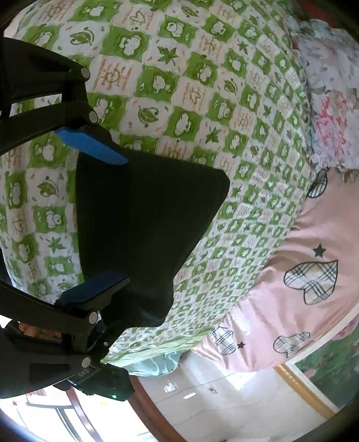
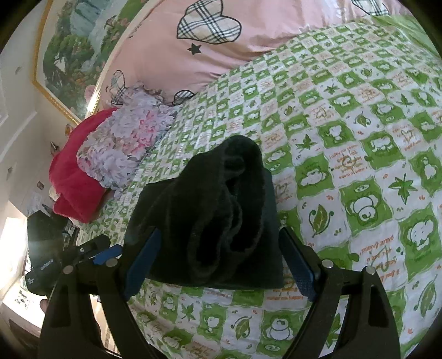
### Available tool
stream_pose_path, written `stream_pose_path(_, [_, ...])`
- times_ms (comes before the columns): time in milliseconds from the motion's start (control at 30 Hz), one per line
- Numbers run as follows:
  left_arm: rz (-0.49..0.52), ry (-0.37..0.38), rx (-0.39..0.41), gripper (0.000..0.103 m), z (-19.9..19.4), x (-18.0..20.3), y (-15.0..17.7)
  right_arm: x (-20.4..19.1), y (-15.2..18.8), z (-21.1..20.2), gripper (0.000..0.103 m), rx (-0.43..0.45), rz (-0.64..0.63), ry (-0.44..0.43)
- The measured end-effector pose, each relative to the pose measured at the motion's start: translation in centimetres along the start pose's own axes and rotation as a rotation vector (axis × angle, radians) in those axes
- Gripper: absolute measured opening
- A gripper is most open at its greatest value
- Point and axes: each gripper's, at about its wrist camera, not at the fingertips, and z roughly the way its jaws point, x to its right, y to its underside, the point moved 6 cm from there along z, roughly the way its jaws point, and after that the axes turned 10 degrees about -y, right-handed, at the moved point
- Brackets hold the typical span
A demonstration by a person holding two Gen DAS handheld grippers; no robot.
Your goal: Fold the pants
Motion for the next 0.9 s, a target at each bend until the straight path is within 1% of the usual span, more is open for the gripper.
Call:
stream_pose_path(133, [-0.017, -0.003, -0.005, 0.08, 0.3, -0.7, -0.7, 0.4, 0.1, 0.2, 0.087, -0.002, 0.014, 0.005])
stream_pose_path(200, [-0.007, -0.015, -0.008, 0.08, 0.7, -0.8, -1.1, 0.7, 0.1, 0.3, 0.087, -0.007, 0.019, 0.007])
stream_pose_path(500, [0.042, -0.048, -0.07, 0.08, 3.6, -0.8, -1.9, 1.2, 0.1, 1.2, 0.087, -0.027, 0.035, 0.017])
stream_pose_path(700, [0.054, -0.051, -0.094, 0.081, 5.1, -0.9, -2.4, 1.5, 0.1, 2.0, 0.087, -0.047, 0.044, 0.023])
stream_pose_path(900, [0.032, -0.025, -0.121, 0.082, 6.5, -1.3, -2.9, 1.6, 0.0, 2.8, 0.087, -0.065, 0.042, 0.017])
